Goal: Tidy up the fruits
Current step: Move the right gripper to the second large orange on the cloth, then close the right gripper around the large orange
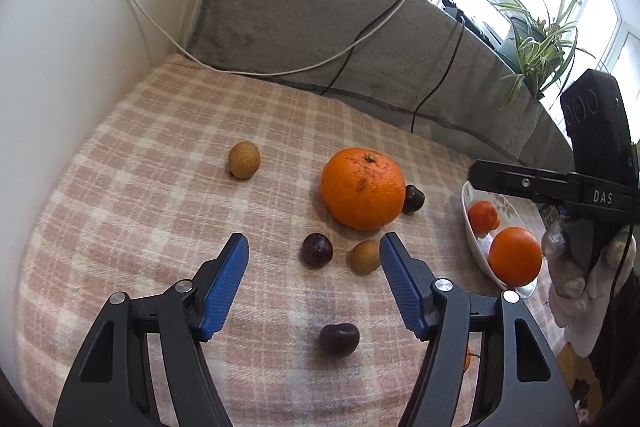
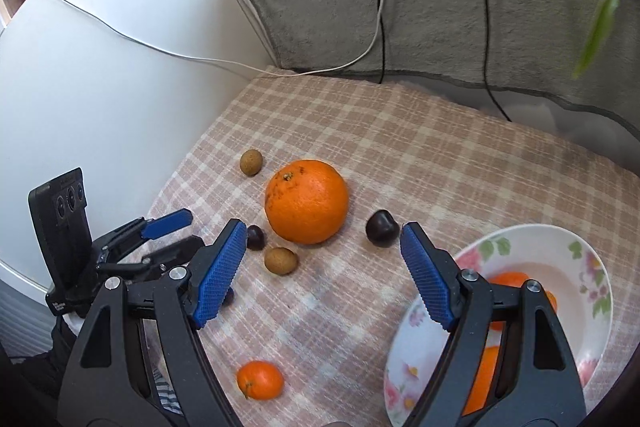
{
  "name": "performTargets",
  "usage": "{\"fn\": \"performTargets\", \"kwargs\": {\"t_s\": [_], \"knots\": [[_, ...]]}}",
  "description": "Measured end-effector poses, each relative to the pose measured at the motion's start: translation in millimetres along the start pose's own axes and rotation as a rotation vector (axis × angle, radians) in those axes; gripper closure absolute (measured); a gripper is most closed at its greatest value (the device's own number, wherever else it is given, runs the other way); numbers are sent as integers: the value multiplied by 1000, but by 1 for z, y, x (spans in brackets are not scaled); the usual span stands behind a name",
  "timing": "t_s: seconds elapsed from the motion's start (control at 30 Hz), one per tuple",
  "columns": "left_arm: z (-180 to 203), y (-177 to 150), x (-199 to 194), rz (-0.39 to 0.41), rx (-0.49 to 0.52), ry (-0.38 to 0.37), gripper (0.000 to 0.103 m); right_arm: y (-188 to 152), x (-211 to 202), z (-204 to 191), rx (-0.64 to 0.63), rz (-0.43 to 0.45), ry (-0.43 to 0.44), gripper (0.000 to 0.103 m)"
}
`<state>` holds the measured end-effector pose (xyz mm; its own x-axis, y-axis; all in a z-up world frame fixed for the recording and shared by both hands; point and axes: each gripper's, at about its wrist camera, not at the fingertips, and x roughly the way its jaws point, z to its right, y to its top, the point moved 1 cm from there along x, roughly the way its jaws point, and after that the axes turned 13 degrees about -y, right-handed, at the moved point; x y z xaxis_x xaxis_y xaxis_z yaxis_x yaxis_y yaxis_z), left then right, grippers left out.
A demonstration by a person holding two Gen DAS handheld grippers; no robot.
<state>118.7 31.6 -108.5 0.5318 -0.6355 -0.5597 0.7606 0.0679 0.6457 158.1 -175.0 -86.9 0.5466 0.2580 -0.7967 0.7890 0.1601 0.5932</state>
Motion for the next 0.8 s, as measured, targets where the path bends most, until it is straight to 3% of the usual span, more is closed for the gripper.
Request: {"fn": "performTargets", "kwargs": {"t_s": [0.47, 0.8], "knots": [[13, 13, 46, -79, 17, -82, 40, 25, 52, -11, 5, -103, 61, 21], [11, 19, 59, -103, -8, -106, 49, 28, 73, -16, -5, -147, 83, 21]]}}
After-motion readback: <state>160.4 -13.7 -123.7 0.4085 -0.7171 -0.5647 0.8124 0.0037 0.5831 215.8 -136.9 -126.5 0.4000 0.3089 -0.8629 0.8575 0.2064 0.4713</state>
